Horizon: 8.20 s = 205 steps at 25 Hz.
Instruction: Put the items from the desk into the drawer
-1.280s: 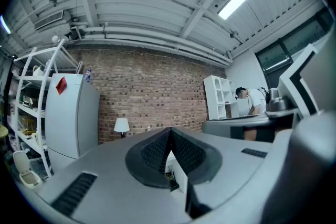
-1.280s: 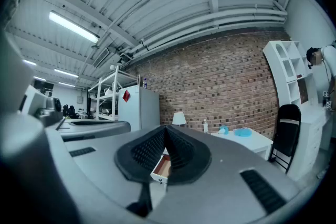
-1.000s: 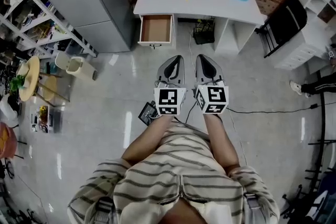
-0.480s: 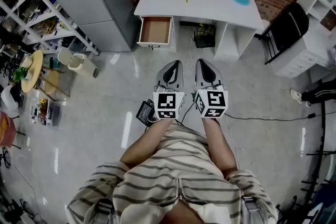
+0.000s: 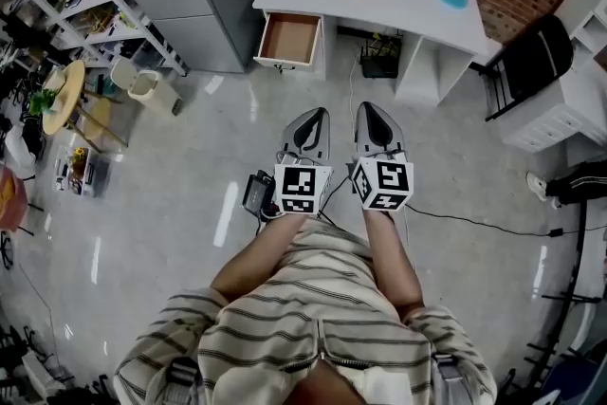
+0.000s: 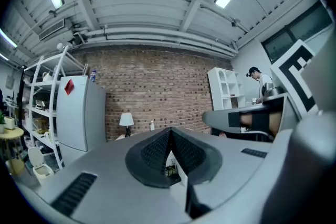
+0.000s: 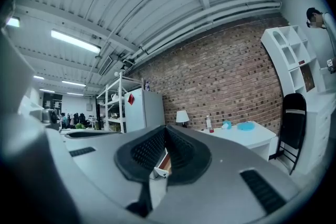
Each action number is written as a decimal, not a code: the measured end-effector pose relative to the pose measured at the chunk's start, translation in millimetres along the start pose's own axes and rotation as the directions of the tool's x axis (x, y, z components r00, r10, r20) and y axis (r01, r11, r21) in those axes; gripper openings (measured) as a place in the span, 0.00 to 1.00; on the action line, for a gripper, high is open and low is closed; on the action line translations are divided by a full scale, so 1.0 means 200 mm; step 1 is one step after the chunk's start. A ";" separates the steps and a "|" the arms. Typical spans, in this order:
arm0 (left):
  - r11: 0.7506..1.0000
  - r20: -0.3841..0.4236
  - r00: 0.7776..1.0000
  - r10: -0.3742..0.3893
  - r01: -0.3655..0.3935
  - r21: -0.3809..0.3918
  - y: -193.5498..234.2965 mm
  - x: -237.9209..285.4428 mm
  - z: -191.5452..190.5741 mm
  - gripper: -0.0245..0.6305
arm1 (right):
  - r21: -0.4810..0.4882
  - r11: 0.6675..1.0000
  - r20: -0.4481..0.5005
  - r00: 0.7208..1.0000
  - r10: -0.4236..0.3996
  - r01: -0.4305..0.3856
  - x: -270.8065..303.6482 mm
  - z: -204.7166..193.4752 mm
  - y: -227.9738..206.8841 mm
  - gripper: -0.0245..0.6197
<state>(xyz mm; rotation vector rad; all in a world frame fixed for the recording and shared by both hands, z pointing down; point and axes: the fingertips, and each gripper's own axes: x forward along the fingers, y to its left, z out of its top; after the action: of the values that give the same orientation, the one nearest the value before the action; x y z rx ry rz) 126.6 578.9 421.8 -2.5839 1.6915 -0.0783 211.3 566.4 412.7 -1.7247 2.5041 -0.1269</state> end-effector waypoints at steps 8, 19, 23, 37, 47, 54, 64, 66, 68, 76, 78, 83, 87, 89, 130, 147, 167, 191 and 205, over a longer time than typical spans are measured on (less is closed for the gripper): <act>0.999 -0.002 1.000 0.005 -0.005 -0.041 0.12 0.19 -0.06 0.05 | -0.029 1.000 -0.043 0.999 0.008 -0.009 0.21 -0.07 -0.03 0.05; 0.996 -0.015 0.999 -0.050 0.049 -0.081 0.51 0.90 -0.17 0.05 | -0.021 0.998 -0.084 0.995 -0.053 0.051 0.99 -0.19 -0.24 0.05; 0.994 -0.015 0.996 -0.082 0.081 -0.069 0.71 1.20 -0.12 0.05 | -0.009 0.995 -0.075 0.992 -0.105 0.104 1.35 -0.13 -0.35 0.06; 0.982 0.007 0.985 -0.173 0.173 -0.072 1.23 2.05 -0.03 0.05 | 0.006 0.982 -0.037 0.981 -0.188 0.189 2.29 0.02 -0.53 0.05; 0.975 -0.043 0.979 -0.197 0.191 -0.116 1.45 2.35 -0.19 0.05 | 0.022 0.972 -0.048 0.971 -0.234 0.235 2.61 -0.01 -0.62 0.06; 0.968 -0.073 0.977 -0.202 0.188 -0.163 1.52 2.41 -0.24 0.05 | 0.060 0.963 -0.085 0.962 -0.259 0.264 2.65 -0.06 -0.63 0.06; 0.966 -0.081 0.973 -0.218 0.203 -0.159 1.47 2.47 -0.25 0.05 | 0.054 0.955 -0.108 0.953 -0.284 0.291 2.66 -0.08 -0.73 0.06; 0.967 -0.082 0.973 -0.215 0.201 -0.157 1.46 2.50 -0.25 0.05 | 0.052 0.957 -0.119 0.953 -0.279 0.286 2.68 -0.10 -0.76 0.06; 0.968 -0.081 0.974 -0.211 0.197 -0.153 1.46 2.54 -0.25 0.05 | 0.054 0.959 -0.130 0.954 -0.271 0.279 2.72 -0.11 -0.78 0.06; 0.972 -0.091 0.979 -0.181 0.163 -0.169 1.47 2.79 -0.25 0.05 | 0.055 0.968 -0.143 0.962 -0.235 0.245 2.91 -0.11 -0.94 0.06; 0.973 -0.093 0.980 -0.175 0.158 -0.167 1.46 2.86 -0.25 0.05 | 0.060 0.970 -0.148 0.963 -0.225 0.236 2.96 -0.11 -1.01 0.06; 0.979 -0.094 0.984 -0.154 0.139 -0.148 1.45 3.05 -0.21 0.05 | 0.067 0.976 -0.162 0.968 -0.192 0.205 3.11 -0.10 -1.14 0.06; 0.982 -0.103 0.984 -0.145 0.131 -0.132 1.42 3.18 -0.19 0.05 | 0.079 0.979 -0.178 0.969 -0.173 0.190 3.21 -0.10 -1.24 0.06; 0.983 -0.103 0.985 -0.141 0.127 -0.129 1.42 3.23 -0.19 0.05 | 0.088 0.979 -0.198 0.966 -0.164 0.184 3.26 -0.11 -1.29 0.06; 0.973 -0.185 0.960 -0.211 0.189 -0.129 1.50 3.65 -0.32 0.05 | 0.079 0.973 -0.314 0.932 -0.181 0.216 3.71 -0.34 -1.51 0.06; 0.969 -0.241 0.943 -0.228 0.198 -0.145 1.55 3.76 -0.45 0.05 | 0.098 0.966 -0.503 0.849 -0.159 0.239 3.94 -0.73 -1.66 0.06; 0.969 -0.291 0.928 -0.235 0.199 -0.149 1.53 3.77 -0.53 0.05 | 0.170 0.945 -0.732 0.678 -0.070 0.280 4.03 -1.17 -1.84 0.24; 0.969 -0.363 0.900 -0.241 0.201 -0.145 1.54 3.81 -0.64 0.05 | 0.262 0.881 -0.921 0.373 0.107 0.394 4.14 -1.62 -1.96 0.28; 0.969 -0.353 0.903 -0.246 0.223 -0.106 1.50 3.86 -0.66 0.05 | 0.177 0.905 -0.963 0.259 0.078 0.386 4.18 -1.81 -2.01 0.26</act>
<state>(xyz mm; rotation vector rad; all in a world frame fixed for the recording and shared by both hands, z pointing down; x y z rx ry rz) 151.3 -251.3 541.7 -2.9567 1.4786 -0.5566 240.8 -352.8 794.0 -1.9904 2.4592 -2.2072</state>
